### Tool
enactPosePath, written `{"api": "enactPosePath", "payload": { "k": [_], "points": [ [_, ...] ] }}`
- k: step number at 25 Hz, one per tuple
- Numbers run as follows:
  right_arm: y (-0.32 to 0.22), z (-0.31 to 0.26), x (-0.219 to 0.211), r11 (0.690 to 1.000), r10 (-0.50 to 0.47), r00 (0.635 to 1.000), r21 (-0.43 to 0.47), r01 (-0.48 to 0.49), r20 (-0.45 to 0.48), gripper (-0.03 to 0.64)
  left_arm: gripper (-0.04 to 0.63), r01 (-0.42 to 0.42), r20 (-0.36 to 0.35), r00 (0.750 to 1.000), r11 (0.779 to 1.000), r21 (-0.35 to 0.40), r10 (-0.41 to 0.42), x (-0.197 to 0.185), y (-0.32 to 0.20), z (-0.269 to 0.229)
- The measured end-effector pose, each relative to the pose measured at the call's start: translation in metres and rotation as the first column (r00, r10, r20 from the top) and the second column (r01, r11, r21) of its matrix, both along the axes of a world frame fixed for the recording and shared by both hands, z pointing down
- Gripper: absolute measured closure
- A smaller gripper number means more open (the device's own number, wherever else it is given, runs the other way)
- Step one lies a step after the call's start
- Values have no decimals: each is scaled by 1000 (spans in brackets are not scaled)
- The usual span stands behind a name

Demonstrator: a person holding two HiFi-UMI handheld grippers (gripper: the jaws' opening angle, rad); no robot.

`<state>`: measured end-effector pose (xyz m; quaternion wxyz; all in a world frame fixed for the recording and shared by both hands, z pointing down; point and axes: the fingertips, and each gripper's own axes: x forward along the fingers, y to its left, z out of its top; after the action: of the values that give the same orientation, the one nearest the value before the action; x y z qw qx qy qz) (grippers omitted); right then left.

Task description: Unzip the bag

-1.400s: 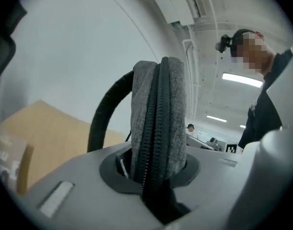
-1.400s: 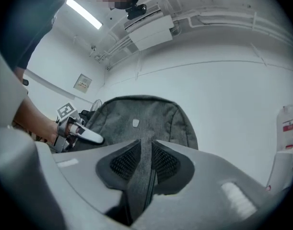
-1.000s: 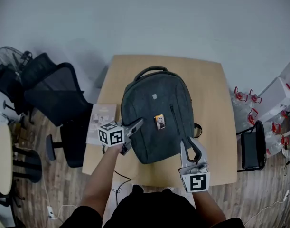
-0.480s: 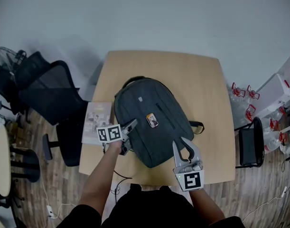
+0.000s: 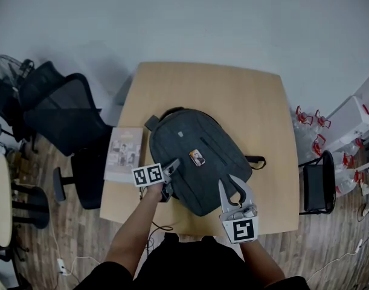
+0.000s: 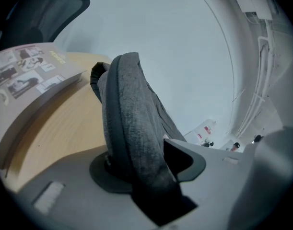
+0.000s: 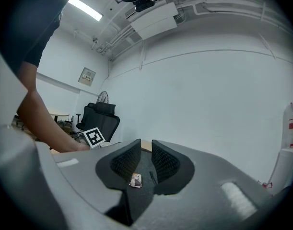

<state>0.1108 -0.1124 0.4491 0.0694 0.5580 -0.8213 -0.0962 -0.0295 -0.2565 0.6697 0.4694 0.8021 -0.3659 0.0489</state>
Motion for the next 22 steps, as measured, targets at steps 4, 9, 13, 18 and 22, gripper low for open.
{"api": "enactPosePath", "payload": {
  "k": [4,9,13,18,22],
  "points": [
    [1,1,-1,1000,0,1000,0,0,4,545,241,62,146,987,997,40,-67,-23,9,6],
    [-1,2,-5,1000,-15,1000,-1,15,1,545,213,104,310,934,964,244,-179,-58,22,-33],
    [-2,4,-12,999,-31,999,-9,30,-9,545,247,26,402,886,891,452,-230,-65,37,-82],
    [-7,5,-14,999,-37,999,-20,37,4,545,363,-66,406,879,780,622,-250,-48,62,-137],
    [-8,9,-13,998,-37,999,-46,38,19,559,518,-80,364,893,701,709,-266,-35,83,-171]
  ]
}}
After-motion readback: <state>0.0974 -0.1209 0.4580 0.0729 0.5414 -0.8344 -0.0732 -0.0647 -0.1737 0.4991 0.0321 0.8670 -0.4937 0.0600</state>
